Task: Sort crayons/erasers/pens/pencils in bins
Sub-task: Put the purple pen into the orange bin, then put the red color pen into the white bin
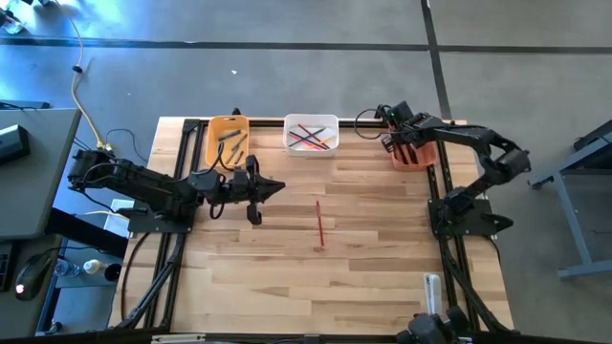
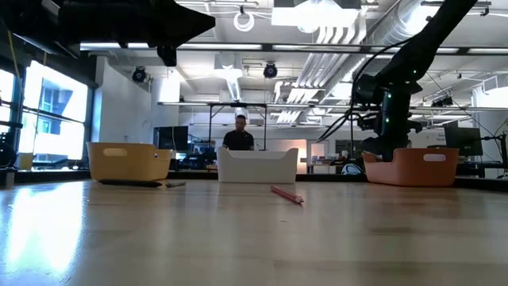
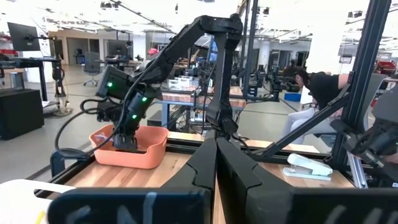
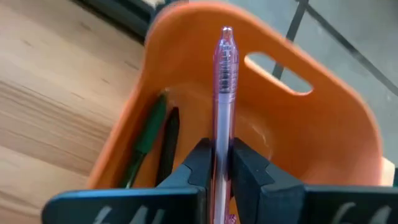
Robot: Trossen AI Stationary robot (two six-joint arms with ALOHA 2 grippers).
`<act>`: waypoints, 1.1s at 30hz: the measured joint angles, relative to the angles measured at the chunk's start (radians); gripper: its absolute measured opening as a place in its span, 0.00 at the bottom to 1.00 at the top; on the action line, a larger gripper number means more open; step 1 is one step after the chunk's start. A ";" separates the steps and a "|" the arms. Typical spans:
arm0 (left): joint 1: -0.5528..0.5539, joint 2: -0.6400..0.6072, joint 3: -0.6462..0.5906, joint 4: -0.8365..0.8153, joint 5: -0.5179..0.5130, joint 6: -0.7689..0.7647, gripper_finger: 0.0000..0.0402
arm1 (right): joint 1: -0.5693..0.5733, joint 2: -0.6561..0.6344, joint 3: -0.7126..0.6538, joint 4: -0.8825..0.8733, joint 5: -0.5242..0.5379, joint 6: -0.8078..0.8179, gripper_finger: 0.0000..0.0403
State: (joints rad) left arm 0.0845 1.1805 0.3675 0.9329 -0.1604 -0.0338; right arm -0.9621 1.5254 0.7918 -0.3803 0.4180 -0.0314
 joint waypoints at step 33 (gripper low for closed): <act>0.000 0.000 0.000 -0.071 0.031 0.011 0.00 | 0.072 -0.204 0.002 -0.048 0.013 -0.074 0.16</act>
State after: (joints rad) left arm 0.0845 1.1809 0.3672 0.8617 -0.1299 -0.0231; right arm -0.8899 1.3211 0.7937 -0.4288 0.4311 -0.1059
